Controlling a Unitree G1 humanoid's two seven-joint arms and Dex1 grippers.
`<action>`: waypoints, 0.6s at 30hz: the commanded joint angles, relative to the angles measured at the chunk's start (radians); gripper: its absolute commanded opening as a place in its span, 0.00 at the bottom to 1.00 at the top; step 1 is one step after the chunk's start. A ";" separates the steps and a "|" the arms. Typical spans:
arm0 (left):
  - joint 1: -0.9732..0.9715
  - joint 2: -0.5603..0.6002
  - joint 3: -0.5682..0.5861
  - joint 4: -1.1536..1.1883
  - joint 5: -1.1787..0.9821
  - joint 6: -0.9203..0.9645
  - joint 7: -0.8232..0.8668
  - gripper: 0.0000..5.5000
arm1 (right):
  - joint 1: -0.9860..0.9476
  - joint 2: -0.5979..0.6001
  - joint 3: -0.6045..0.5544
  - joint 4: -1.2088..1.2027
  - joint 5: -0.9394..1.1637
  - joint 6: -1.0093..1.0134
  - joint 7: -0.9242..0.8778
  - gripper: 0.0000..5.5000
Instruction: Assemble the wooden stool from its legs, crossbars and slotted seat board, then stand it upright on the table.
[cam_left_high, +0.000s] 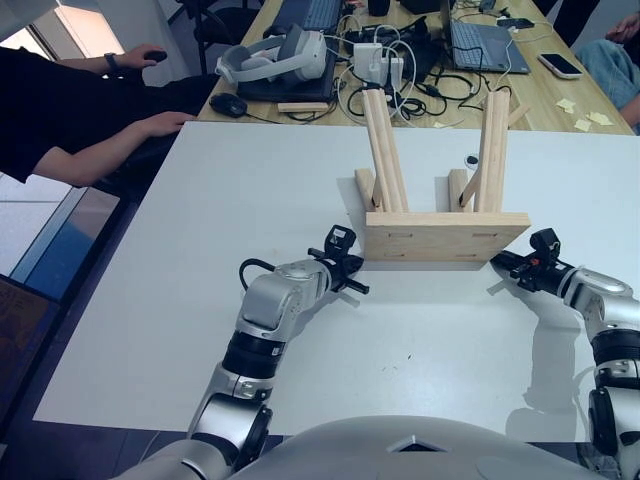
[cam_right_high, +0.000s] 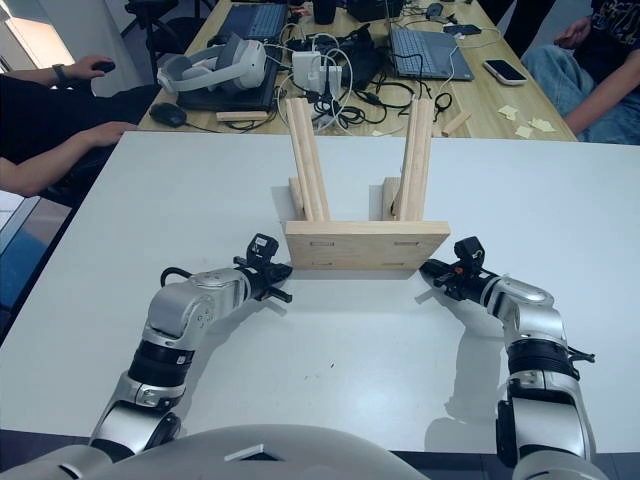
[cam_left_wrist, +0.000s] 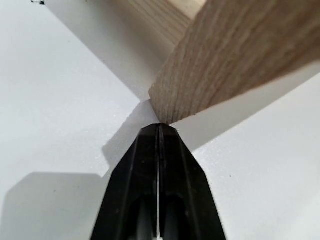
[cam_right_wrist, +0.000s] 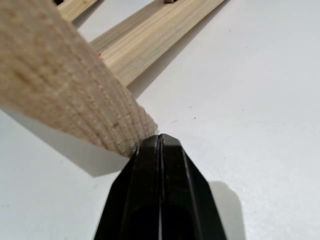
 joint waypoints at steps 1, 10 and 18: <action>0.000 0.003 -0.022 -0.001 0.028 0.008 0.013 0.01 | 0.015 0.028 0.014 -0.012 0.003 0.025 0.021 0.00; -0.001 0.007 -0.016 0.001 0.094 -0.021 0.060 0.01 | 0.025 0.029 0.010 -0.034 0.009 0.037 0.022 0.00; -0.003 0.015 -0.019 -0.009 0.120 -0.016 0.065 0.01 | 0.026 0.034 0.001 -0.039 0.012 0.039 0.019 0.00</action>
